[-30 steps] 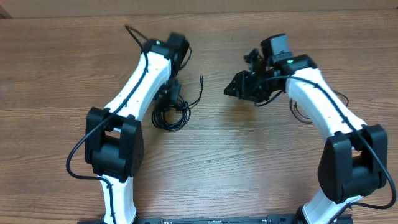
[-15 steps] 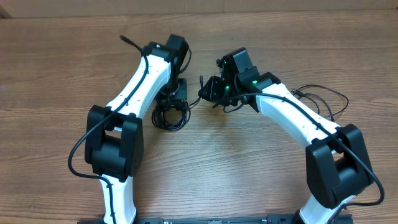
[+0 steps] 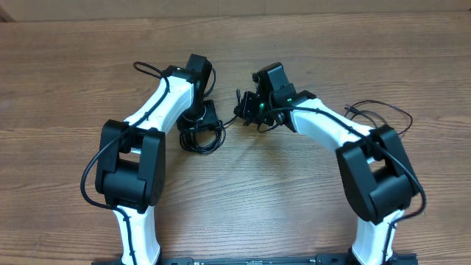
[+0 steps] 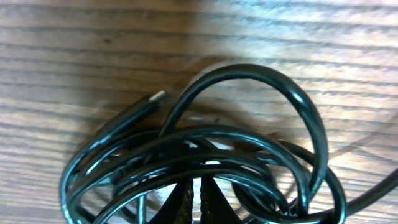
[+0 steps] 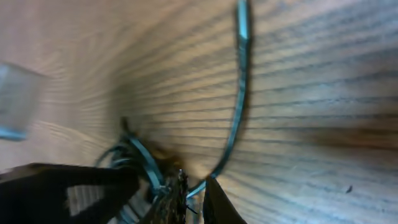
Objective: Untangle cables
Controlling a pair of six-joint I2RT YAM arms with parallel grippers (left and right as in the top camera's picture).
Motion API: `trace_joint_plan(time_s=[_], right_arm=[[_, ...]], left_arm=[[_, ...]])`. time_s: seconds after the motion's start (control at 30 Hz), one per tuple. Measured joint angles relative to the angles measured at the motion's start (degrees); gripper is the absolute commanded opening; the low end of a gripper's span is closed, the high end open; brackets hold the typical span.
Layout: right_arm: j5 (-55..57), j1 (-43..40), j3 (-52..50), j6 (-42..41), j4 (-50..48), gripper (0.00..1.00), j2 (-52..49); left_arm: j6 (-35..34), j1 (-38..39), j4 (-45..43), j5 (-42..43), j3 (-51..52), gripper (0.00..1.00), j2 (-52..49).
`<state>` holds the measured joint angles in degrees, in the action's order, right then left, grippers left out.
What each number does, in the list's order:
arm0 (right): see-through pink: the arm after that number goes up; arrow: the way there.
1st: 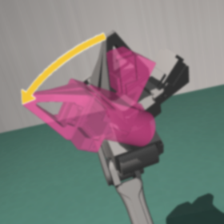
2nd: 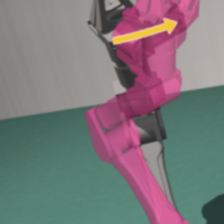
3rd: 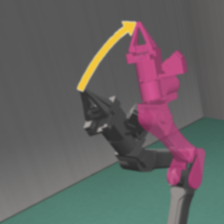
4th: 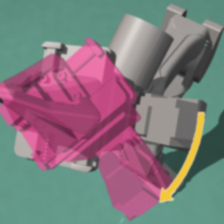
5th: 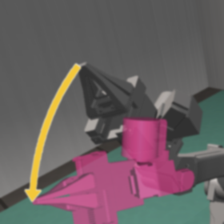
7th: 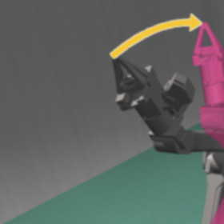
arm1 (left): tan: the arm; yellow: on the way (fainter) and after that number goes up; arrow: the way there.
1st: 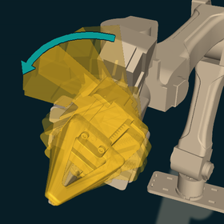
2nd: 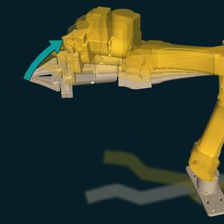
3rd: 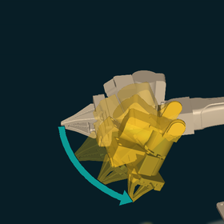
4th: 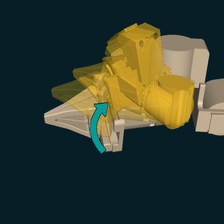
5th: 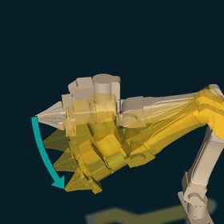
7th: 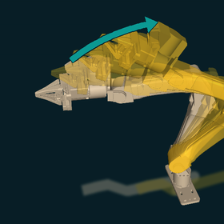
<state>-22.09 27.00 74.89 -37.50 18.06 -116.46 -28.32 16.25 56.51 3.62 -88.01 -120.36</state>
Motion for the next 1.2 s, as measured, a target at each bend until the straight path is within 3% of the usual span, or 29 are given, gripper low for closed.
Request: trace_joint_plan(time_s=[0.3,0.5,1.2], right_arm=[[-3.2,0.2,-0.4,0.0,4.9,0.11,-3.2],[-3.4,0.4,-0.4,-0.4,2.6,0.29,-3.2],[2.0,0.5,-0.4,-6.9,-6.4,0.3,-3.2]], left_arm=[[0.4,0.6,-2.1,0.6,0.0,0.07,0.0],[1.5,0.6,-2.5,0.9,0.0,0.07,0.0],[4.8,0.6,-1.2,3.3,1.1,0.06,0.0]])
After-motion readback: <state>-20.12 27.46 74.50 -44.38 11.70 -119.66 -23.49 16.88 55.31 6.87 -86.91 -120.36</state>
